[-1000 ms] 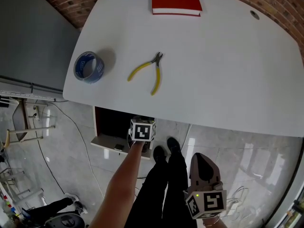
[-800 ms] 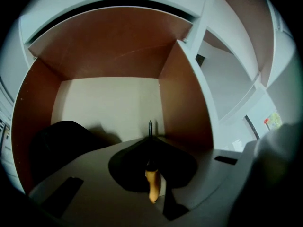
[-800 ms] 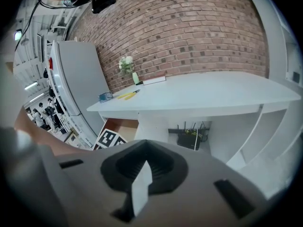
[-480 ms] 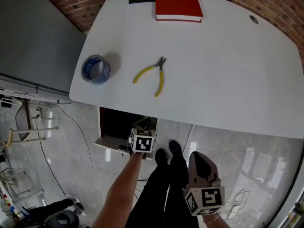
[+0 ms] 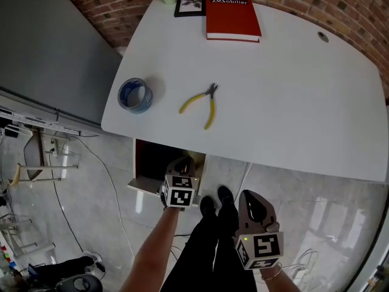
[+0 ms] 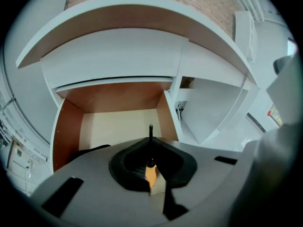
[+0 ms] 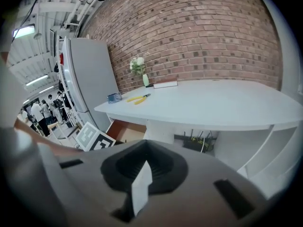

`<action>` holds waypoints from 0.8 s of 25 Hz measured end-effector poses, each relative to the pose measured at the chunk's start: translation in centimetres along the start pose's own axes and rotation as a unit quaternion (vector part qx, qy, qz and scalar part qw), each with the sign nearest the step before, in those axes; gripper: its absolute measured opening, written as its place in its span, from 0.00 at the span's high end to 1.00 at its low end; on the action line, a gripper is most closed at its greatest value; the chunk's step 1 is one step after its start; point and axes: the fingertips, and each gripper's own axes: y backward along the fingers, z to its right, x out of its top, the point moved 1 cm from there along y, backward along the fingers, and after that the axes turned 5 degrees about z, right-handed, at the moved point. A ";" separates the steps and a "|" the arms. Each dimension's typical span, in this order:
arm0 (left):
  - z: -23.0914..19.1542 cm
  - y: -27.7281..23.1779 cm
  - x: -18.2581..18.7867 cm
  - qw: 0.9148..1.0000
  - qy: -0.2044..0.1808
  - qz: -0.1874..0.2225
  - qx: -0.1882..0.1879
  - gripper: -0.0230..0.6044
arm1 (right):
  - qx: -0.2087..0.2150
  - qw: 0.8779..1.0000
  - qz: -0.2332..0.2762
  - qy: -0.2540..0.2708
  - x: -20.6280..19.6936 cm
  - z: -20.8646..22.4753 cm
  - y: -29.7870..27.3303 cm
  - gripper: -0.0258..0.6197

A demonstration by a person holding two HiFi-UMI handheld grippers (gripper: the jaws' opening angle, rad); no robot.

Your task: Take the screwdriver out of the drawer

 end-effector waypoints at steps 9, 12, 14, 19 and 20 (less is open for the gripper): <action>-0.3 6.2 5.4 0.998 -0.012 0.065 0.006 0.96 | 0.027 0.999 0.021 0.022 3.0 -1.7 0.1 0.96; -0.3 8.7 7.5 0.996 -0.014 0.085 0.011 0.96 | 0.040 0.998 0.032 0.031 4.7 -2.4 0.2 0.96; -0.4 10.4 9.0 0.995 -0.011 0.096 0.015 0.96 | 0.049 0.997 0.038 0.036 6.1 -3.1 0.4 0.96; -0.8 14.3 12.5 0.992 -0.004 0.122 0.025 0.96 | 0.072 0.995 0.055 0.052 9.8 -5.0 0.8 0.96; -0.9 15.1 13.1 0.991 -0.003 0.127 0.027 0.96 | 0.077 0.994 0.059 0.054 10.4 -5.3 0.9 0.96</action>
